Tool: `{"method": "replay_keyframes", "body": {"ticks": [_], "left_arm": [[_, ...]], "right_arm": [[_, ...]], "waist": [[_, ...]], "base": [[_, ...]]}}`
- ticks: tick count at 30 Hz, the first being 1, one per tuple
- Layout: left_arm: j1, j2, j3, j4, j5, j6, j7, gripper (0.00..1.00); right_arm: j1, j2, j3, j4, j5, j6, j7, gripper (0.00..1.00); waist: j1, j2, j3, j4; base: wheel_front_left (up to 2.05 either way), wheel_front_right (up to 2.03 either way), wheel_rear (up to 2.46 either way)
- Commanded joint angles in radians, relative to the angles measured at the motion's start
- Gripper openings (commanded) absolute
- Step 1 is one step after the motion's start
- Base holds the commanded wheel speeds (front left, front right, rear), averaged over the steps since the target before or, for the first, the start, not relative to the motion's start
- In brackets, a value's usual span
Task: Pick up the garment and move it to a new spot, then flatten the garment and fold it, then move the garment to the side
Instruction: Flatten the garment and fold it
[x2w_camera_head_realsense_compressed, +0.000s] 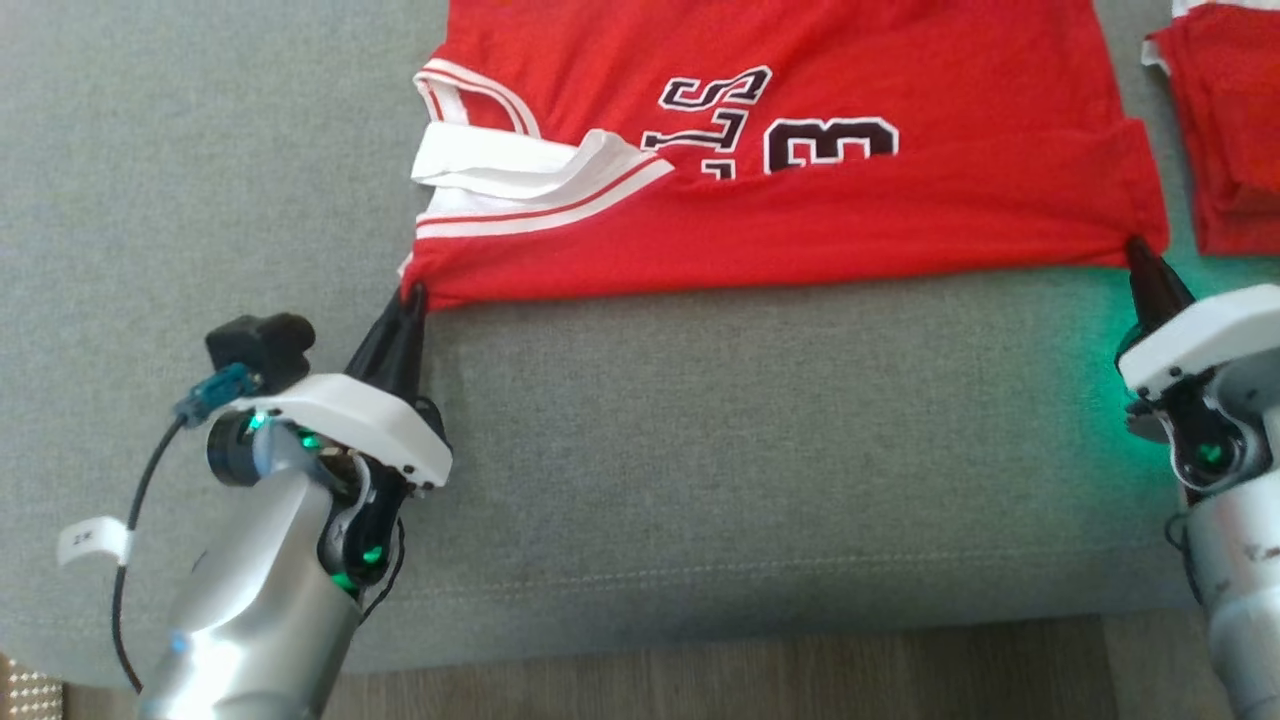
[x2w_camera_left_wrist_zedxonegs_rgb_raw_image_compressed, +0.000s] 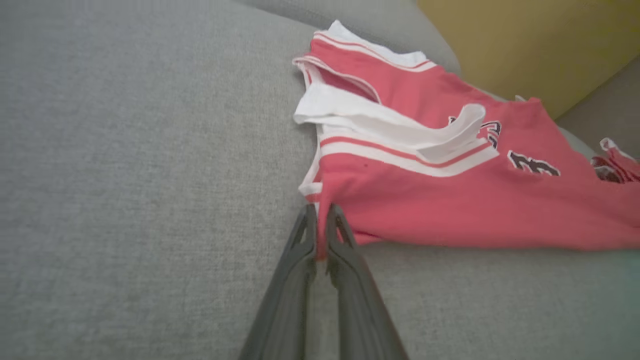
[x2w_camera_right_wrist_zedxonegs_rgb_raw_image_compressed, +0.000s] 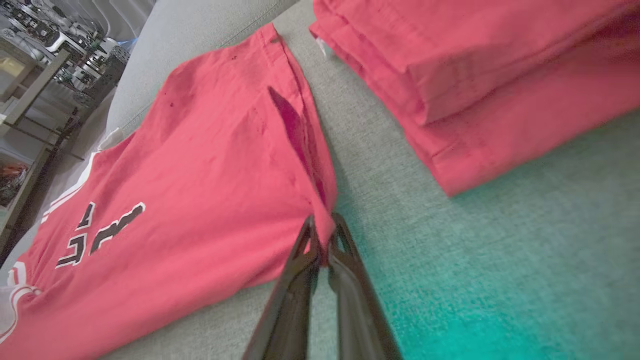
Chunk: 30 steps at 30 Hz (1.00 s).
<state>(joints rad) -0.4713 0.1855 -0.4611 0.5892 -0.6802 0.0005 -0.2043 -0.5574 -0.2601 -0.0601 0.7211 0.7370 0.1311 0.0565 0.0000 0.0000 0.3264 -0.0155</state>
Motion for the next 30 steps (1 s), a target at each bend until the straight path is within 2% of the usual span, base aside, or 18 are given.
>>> {"method": "replay_keyframes", "body": {"ticks": [1,8,20,25,29,30], "left_arm": [[0.005,0.045,0.052,-0.04,-0.012,0.004,-0.014,0.0],[0.101,0.066,0.053,-0.144,-0.024,0.027,-0.007,0.0],[0.38,0.131,0.026,-0.469,-0.021,0.143,0.071,0.0],[0.452,0.145,0.01,-0.53,-0.019,0.181,0.105,0.0],[0.484,0.142,-0.004,-0.538,-0.027,0.188,0.119,0.0],[0.49,0.138,-0.007,-0.537,-0.032,0.188,0.124,0.0]], "right_arm": [[0.023,-0.033,0.017,-0.04,0.019,0.0,0.006,0.0],[0.089,-0.077,0.033,-0.096,0.068,0.0,0.049,0.0],[0.27,-0.128,0.013,-0.197,0.088,0.0,0.109,0.0],[0.37,-0.122,-0.035,-0.261,0.055,0.0,0.135,0.0],[0.427,-0.085,-0.076,-0.324,0.022,0.0,0.175,0.0],[0.437,-0.076,-0.085,-0.339,0.014,0.0,0.186,0.09]], "waist": [[0.0,0.0,-0.013,-0.005],[0.0,0.0,-0.037,-0.013],[0.0,0.0,-0.051,0.005],[0.0,0.0,-0.053,0.013],[0.0,0.0,-0.056,0.008],[0.0,0.0,-0.058,0.005]], "base": [[0.0,0.0,0.0],[0.0,0.0,0.0],[0.0,0.0,0.0],[0.0,0.0,0.0],[0.0,0.0,0.0],[0.0,0.0,0.0]]}}
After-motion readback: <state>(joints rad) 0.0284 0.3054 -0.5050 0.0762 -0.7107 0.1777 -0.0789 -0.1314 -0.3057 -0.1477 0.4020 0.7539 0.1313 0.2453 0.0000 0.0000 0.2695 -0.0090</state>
